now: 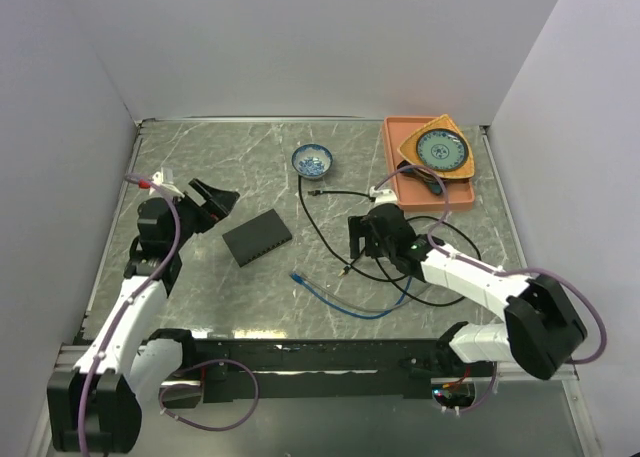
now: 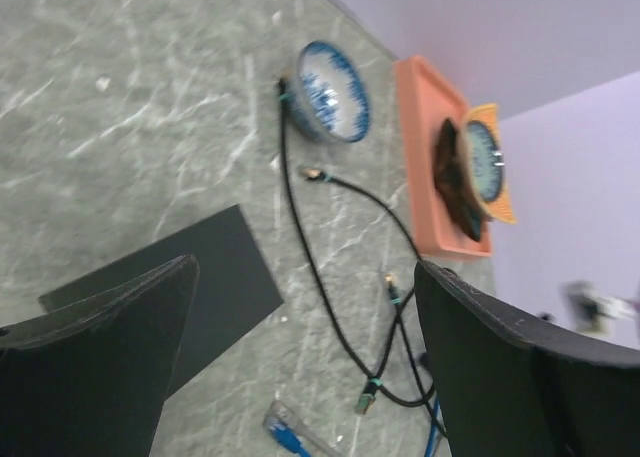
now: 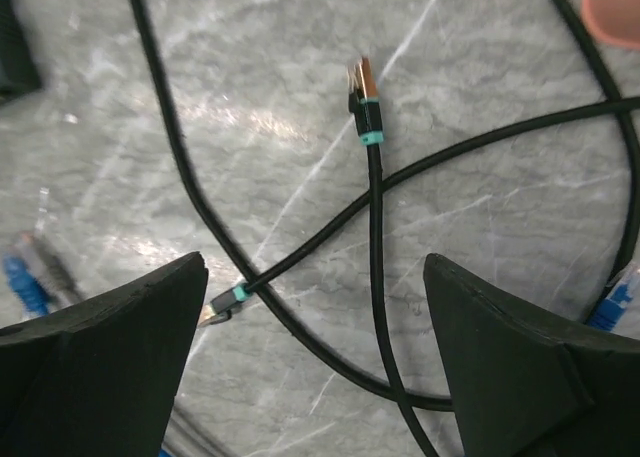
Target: Insert the plug into the switch port
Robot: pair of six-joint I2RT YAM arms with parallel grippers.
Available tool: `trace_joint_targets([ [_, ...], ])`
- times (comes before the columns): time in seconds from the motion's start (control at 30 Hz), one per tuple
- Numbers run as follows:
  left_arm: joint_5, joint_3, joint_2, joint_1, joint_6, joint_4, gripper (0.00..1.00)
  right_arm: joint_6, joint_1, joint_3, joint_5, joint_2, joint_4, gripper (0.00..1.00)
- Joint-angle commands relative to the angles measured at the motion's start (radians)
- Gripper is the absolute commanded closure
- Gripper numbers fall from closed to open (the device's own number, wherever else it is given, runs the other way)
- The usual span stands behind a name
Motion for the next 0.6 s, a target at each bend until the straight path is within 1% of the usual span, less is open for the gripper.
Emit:
trace_joint_targets([
  [0.0, 0.033, 0.034, -0.088, 0.002, -0.023, 0.050, 0.04, 0.029, 0.005, 0.051, 0.011, 0.078, 0.001, 0.09],
  [0.1, 0.059, 0.053, -0.129, 0.002, -0.018, 0.050, 0.04, 0.034, 0.004, 0.074, 0.023, 0.131, 0.002, 0.16],
  [0.13, 0.079, 0.053, -0.140, 0.002, -0.018, 0.055, 0.04, 0.035, 0.004, 0.080, 0.028, 0.154, 0.004, 0.22],
  [0.2, 0.092, 0.050, -0.175, 0.002, -0.017, 0.066, 0.04, 0.038, -0.004, 0.102, 0.048, 0.176, -0.010, 0.23],
  [0.3, 0.093, 0.045, -0.220, 0.002, -0.012, 0.069, 0.04, 0.051, -0.022, 0.123, 0.059, 0.214, -0.021, 0.32],
  [0.37, 0.090, 0.042, -0.238, 0.002, -0.008, 0.069, 0.04, 0.049, -0.041, 0.120, 0.033, 0.231, -0.007, 0.35],
  [0.4, 0.089, 0.042, -0.252, 0.002, -0.006, 0.067, 0.04, 0.052, -0.047, 0.120, 0.027, 0.242, 0.002, 0.42],
  [0.43, 0.083, 0.045, -0.258, 0.002, -0.004, 0.063, 0.04, 0.052, -0.055, 0.120, 0.014, 0.246, 0.008, 0.45],
  [0.57, 0.072, 0.054, -0.265, 0.002, 0.008, 0.041, 0.04, 0.058, -0.087, 0.123, -0.019, 0.280, 0.016, 0.48],
])
